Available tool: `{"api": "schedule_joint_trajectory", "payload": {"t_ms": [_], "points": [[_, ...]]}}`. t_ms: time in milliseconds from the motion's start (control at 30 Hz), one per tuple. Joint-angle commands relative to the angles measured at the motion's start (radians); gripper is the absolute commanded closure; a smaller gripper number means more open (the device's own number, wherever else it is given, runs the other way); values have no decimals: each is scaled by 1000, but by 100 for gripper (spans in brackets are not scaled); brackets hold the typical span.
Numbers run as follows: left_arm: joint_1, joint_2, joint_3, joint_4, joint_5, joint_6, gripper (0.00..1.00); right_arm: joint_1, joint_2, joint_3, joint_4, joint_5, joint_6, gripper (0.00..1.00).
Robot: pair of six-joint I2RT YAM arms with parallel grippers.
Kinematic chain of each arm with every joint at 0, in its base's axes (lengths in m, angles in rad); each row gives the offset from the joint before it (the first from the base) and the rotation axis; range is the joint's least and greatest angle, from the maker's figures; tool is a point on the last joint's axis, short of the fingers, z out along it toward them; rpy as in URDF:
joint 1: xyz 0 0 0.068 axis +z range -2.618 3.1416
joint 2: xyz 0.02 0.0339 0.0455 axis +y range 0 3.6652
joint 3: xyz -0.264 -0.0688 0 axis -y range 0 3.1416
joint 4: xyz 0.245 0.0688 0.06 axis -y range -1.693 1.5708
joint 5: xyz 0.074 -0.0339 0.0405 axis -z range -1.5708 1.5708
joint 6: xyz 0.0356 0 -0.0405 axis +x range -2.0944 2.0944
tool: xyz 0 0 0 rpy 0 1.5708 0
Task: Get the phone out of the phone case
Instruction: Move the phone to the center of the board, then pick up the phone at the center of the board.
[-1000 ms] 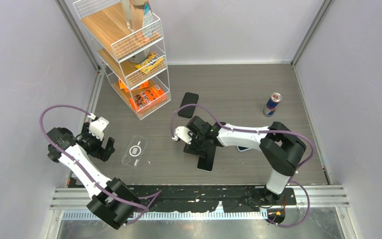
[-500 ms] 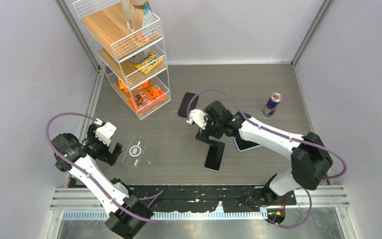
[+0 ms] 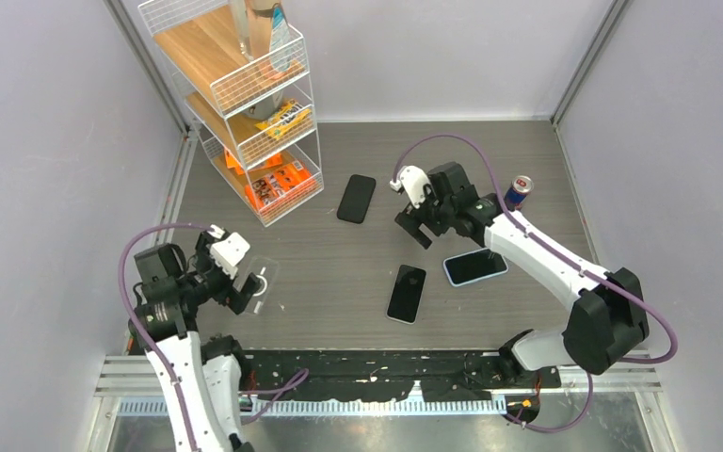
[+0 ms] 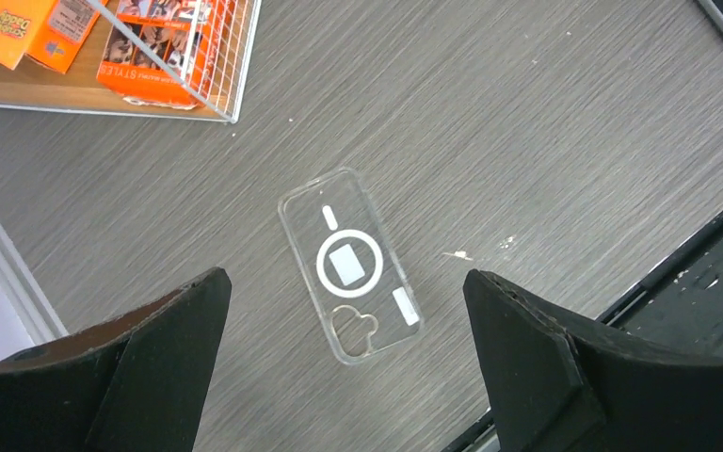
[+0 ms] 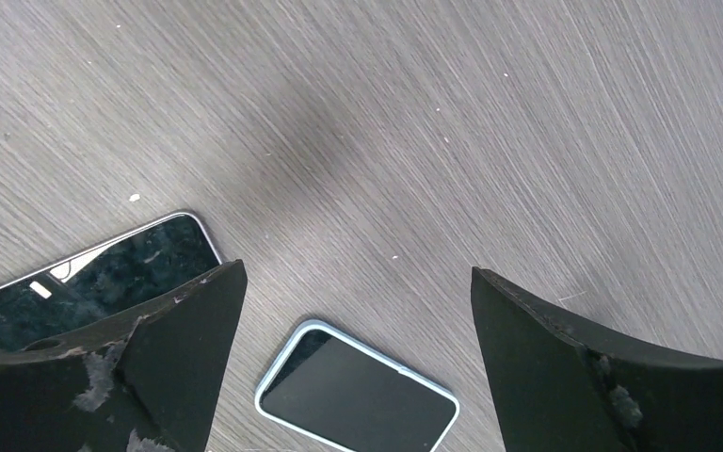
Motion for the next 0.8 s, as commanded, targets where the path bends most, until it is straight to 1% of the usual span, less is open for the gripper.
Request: {"api": "schedule_joint_trajectory", "payload": {"t_ms": [0, 100, 167, 200, 300, 367, 467, 600, 767], "points": [[-139, -30, -13, 159, -120, -263, 1, -69, -27, 38, -51, -99, -56, 5], [-233, -11, -8, 200, -198, -356, 0, -133, -48, 18, -143, -155, -155, 5], [-320, 25, 6, 210, -248, -411, 1, -170, -55, 12, -190, -161, -275, 5], [-372, 43, 9, 218, -286, -435, 1, -195, -58, 4, -205, -159, -307, 5], [-490, 89, 17, 247, -376, -480, 0, -222, -76, -38, -266, -121, -492, 5], [-546, 126, 21, 265, -398, -497, 1, -226, -90, -88, -283, -88, -584, 5], [-580, 170, 32, 281, -389, -517, 0, -236, -87, -145, -299, -36, -689, 5], [-620, 217, 52, 280, -378, -524, 0, -277, -63, -172, -315, -29, -800, 5], [-677, 243, 53, 299, -430, -531, 0, -321, -16, -192, -296, -16, -885, 5]]}}
